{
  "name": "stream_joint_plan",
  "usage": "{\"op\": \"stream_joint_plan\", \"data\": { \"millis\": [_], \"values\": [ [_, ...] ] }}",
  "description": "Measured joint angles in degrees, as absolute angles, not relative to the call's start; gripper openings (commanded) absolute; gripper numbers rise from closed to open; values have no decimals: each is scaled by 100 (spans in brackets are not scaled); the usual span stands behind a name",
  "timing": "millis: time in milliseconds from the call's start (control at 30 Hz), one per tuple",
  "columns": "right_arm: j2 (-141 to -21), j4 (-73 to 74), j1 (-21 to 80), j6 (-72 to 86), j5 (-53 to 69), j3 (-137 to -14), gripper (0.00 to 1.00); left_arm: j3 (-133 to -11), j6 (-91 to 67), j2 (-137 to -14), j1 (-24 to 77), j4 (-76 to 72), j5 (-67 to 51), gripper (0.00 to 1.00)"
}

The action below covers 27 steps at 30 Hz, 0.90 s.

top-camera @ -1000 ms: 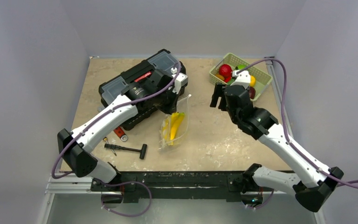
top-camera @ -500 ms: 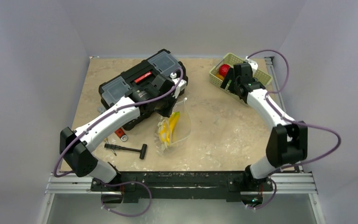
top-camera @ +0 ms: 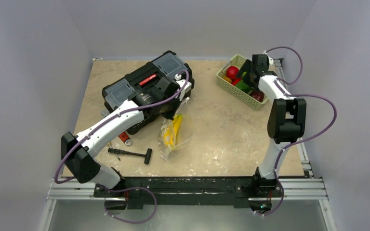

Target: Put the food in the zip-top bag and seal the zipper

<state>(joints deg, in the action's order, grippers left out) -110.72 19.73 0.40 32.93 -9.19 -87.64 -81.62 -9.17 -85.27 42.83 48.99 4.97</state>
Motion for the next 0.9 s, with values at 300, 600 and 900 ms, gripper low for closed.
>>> {"op": "stream_joint_plan", "data": {
  "millis": [300, 600, 900],
  "values": [
    [-11485, 1730, 95, 3548, -792, -8696, 85, -8162, -915, -8580, 4281, 4901, 489, 0],
    [-11861, 1542, 95, 3734, -781, -8613, 75, -8162, -873, -8744, 4281, 4901, 403, 0],
    [-11332, 1559, 95, 3739, -808, -8326, 39, -8165, -871, -8785, 4281, 4904, 386, 0]
  ]
}}
